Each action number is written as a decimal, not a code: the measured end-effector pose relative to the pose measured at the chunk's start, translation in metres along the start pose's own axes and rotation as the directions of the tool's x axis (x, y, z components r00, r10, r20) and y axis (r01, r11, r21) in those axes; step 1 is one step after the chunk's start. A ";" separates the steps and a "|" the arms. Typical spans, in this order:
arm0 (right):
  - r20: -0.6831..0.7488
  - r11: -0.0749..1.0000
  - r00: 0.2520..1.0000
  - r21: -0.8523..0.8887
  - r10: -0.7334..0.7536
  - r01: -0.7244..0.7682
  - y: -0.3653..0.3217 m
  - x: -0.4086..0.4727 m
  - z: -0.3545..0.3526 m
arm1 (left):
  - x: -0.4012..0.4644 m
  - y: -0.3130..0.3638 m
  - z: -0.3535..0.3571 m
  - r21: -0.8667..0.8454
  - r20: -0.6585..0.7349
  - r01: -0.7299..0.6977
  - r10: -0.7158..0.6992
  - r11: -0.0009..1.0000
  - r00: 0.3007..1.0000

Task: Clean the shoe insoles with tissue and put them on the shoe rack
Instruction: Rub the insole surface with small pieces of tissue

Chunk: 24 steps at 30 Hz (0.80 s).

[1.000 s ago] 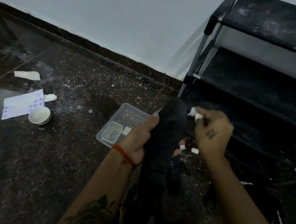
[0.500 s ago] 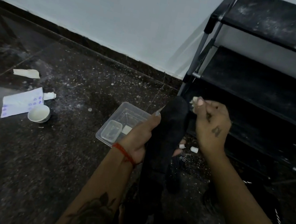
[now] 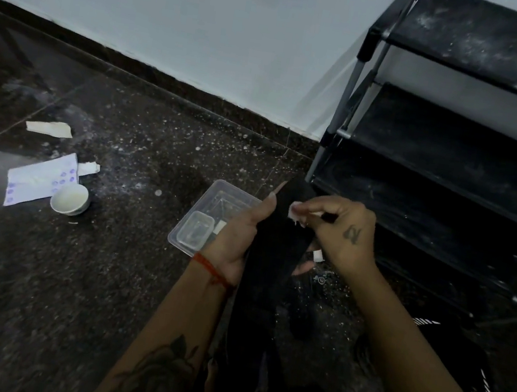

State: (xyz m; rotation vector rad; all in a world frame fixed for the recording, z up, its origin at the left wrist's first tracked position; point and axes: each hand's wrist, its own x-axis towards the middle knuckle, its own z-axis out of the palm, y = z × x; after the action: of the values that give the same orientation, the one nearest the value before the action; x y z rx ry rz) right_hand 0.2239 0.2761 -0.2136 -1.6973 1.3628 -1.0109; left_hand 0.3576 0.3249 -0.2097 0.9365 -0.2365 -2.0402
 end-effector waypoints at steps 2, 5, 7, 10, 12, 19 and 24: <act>-0.078 0.999 0.997 -0.040 0.001 -0.004 0.005 0.002 -0.001 | 0.000 -0.001 0.001 -0.018 -0.010 -0.003 0.003 1.000 1.000; -0.242 0.997 0.970 -0.060 0.035 -0.051 0.011 0.005 0.004 | -0.002 -0.003 0.005 0.009 -0.013 0.035 -0.034 0.999 0.999; -0.235 0.994 0.972 -0.099 0.016 -0.040 0.009 0.005 0.010 | -0.002 -0.004 0.004 0.001 -0.026 0.055 -0.055 0.998 0.998; -0.118 0.988 0.986 -0.114 -0.115 0.102 -0.001 0.000 0.013 | -0.003 -0.002 0.000 -0.016 -0.025 0.047 -0.047 0.999 0.999; 0.029 0.983 0.985 -0.065 -0.172 0.173 -0.004 -0.003 0.010 | -0.002 0.000 -0.002 -0.022 -0.029 0.028 -0.029 0.999 0.999; -0.223 0.973 0.970 -0.225 -0.091 0.040 0.011 0.003 -0.003 | 0.001 -0.004 0.001 -0.066 -0.069 0.053 -0.057 0.996 0.996; -0.154 0.981 0.977 -0.151 -0.148 0.125 -0.003 0.000 0.016 | -0.002 -0.003 0.001 -0.034 -0.062 0.057 -0.059 0.998 0.996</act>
State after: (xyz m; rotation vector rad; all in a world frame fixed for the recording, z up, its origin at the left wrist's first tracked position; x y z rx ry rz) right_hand 0.2393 0.2772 -0.2177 -1.8682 1.4679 -1.1789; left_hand 0.3556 0.3282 -0.2098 0.9968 -0.1435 -2.0579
